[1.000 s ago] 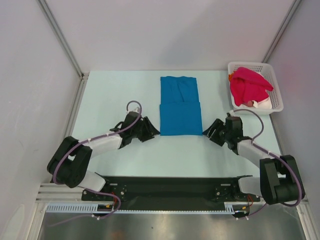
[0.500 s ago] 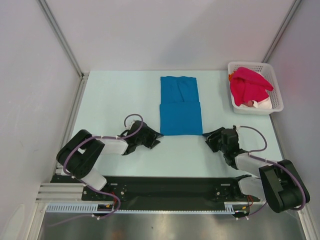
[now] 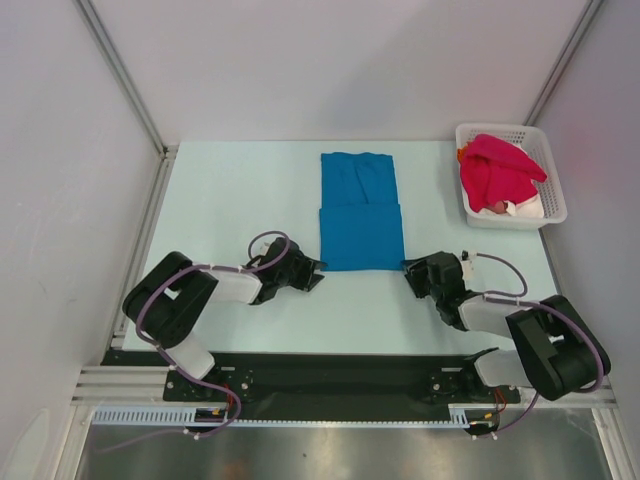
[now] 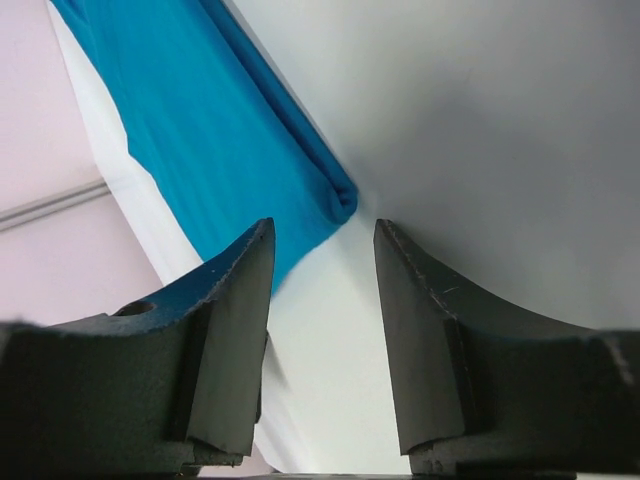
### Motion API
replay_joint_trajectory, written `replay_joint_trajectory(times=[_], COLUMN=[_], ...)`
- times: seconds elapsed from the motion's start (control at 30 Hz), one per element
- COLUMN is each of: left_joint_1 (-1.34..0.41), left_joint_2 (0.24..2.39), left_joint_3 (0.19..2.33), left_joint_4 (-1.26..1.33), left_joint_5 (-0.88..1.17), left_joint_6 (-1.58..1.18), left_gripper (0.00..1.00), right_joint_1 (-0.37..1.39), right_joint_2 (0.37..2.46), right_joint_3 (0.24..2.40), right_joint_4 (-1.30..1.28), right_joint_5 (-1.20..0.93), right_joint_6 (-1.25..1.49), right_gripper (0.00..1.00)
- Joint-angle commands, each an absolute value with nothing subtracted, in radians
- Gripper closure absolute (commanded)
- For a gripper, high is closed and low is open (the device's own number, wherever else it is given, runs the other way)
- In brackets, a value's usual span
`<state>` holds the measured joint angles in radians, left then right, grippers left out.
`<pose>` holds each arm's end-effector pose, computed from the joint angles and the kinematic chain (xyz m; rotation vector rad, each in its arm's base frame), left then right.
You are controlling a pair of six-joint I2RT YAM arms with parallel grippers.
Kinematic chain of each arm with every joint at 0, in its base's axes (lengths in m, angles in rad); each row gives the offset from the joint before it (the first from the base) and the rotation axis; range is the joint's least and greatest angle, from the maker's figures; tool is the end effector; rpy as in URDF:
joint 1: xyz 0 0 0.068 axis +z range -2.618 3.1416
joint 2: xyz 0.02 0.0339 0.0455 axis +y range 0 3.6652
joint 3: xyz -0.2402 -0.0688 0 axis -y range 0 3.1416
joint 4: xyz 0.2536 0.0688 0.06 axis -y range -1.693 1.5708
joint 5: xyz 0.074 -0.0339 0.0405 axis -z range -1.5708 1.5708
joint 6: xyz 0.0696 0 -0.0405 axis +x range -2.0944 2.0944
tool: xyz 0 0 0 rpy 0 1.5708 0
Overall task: Fold and stack the t-shirts
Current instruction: Fold the tshirt
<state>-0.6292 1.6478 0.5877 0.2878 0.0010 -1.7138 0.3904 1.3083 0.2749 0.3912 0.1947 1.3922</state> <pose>0.2568 -0.1870 0.0609 -1.3651 2.2666 -1.0291 0.2391 0.0838 0.0731 1.2072 1.9700 0.7574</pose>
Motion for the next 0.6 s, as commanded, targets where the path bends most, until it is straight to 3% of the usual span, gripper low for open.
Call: replay_joint_trajectory(times=[0.0,0.43,0.57], left_joint_1=[-0.614,-0.603,-0.597], left_joint_2=[1.681,1.709,1.712], left_joint_3=[0.591,0.603,0.603], left_joint_4=[0.184,0.158,0.158], left_joint_5=[-0.067,-0.069,-0.068], left_joint_6=[-1.761,-1.767,-1.764], left_gripper=[0.55,0.6,0.66], right_joint_1=[0.394,0.397,0.402], right_joint_2=[1.364,1.46,1.465], right_joint_3=[0.285,0.304,0.307], right_joint_4=[0.324,0.347,0.331], right_joint_5=[0.273,0.253,0.255], right_joint_6=[1.416,1.466,1.477], right_gripper=[0.5,0.58,0.59])
